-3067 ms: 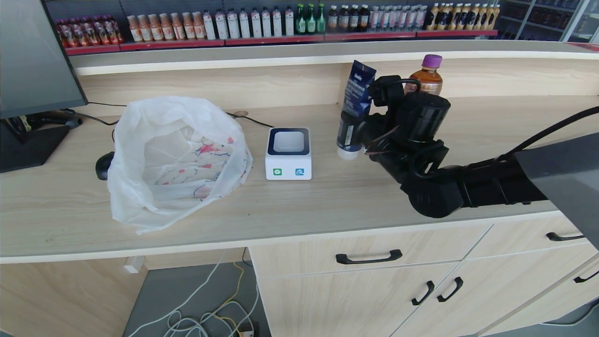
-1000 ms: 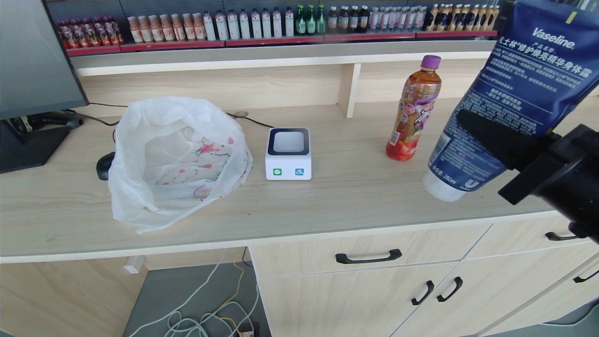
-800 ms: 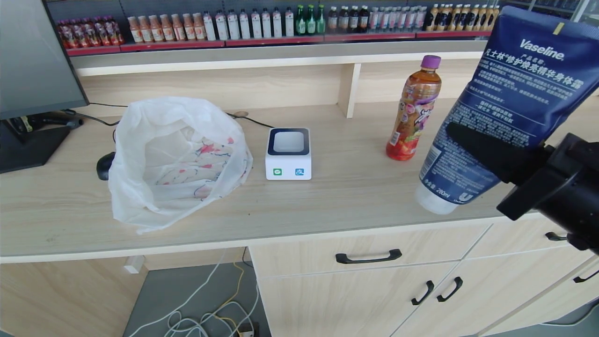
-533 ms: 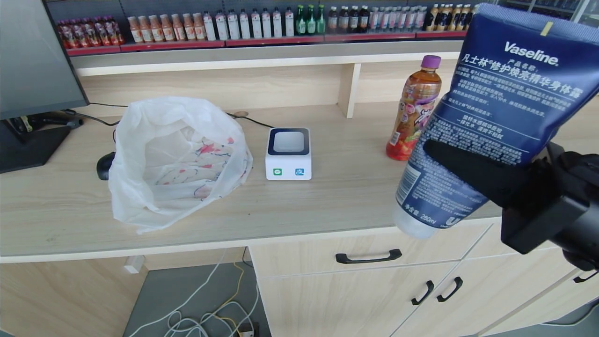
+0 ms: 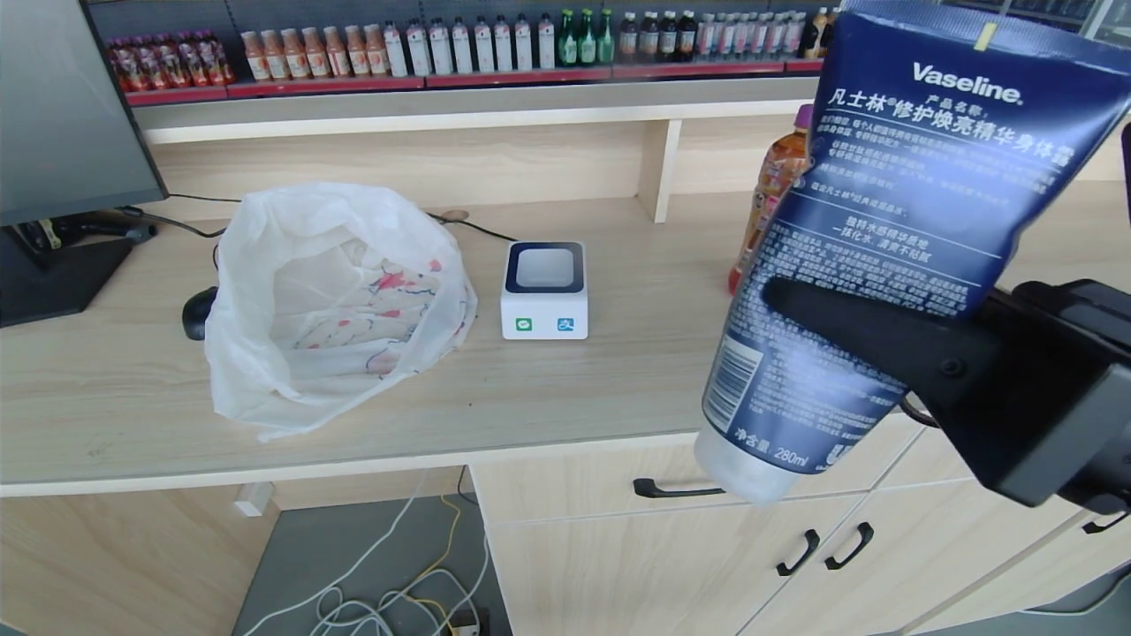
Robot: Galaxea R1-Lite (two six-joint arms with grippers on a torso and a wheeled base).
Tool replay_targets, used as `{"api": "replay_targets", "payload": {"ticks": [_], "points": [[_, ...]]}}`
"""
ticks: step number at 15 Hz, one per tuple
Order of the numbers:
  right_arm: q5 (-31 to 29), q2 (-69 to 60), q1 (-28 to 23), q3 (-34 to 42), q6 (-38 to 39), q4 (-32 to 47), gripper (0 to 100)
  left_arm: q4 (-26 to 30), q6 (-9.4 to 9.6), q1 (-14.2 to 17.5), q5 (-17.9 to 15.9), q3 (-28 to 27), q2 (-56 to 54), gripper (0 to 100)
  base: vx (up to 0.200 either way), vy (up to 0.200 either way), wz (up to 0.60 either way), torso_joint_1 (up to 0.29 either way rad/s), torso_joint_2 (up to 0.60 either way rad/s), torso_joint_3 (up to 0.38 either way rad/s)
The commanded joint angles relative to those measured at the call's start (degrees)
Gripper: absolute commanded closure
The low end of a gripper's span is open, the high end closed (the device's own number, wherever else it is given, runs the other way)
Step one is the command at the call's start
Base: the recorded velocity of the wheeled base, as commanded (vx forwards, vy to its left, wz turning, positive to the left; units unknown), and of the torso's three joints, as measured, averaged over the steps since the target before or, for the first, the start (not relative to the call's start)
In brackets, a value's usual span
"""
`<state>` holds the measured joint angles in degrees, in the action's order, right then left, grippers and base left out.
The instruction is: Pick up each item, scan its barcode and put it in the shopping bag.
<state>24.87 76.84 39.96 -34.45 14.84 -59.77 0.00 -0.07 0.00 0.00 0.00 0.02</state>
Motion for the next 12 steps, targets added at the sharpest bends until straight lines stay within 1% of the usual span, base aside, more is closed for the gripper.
{"api": "replay_targets", "payload": {"ticks": [1, 3, 4, 5, 6, 7, 11, 12], "points": [[0.3, 3.2, 0.0, -1.6, 1.3, -0.3, 100, 0.0, -0.01, 0.0, 0.0, 0.0, 0.0, 0, 0.0, 0.0, 0.0, 0.0, 0.0, 0.0], [3.5, 4.7, 0.0, -3.6, 3.7, -1.1, 100, 0.0, -0.01, 0.0, 0.0, 0.0, 0.0, 0, 0.0, 0.0, 0.0, 0.0, 0.0, 0.0], [3.5, 4.7, 0.0, -3.6, 3.7, -1.1, 100, 0.0, -0.01, 0.0, 0.0, 0.0, 0.0, 0, 0.0, 0.0, 0.0, 0.0, 0.0, 0.0], [9.6, 5.7, 0.0, -5.3, 8.0, -3.7, 100, 0.0, -0.01, 0.0, 0.0, 0.0, 0.0, 0, 0.0, 0.0, 0.0, 0.0, 0.0, 0.0], [13.0, 5.8, 0.0, -5.5, 10.7, -5.0, 100, 0.0, -0.01, 0.0, 0.1, 0.0, 0.0, 0, 0.0, 0.0, 0.0, 0.0, 0.0, 0.0], [14.7, 6.0, -0.1, -5.9, 12.3, -5.7, 100, 0.1, -0.01, 0.0, 0.0, 0.0, 0.0, 0, 0.0, 0.0, 0.0, 0.0, 0.0, 0.0], [14.8, 9.1, -0.1, -10.5, 15.0, -6.0, 100, 0.0, -0.01, 0.0, 0.0, 0.0, 0.0, 0, 0.0, 0.0, 0.0, 0.0, 0.0, 0.0], [14.8, 10.8, -0.1, -12.7, 15.1, -6.1, 100, 0.0, -0.01, 0.0, 0.0, 0.0, 0.0, 0, 0.0, 0.0, 0.0, 0.0, 0.0, 0.0]]}}
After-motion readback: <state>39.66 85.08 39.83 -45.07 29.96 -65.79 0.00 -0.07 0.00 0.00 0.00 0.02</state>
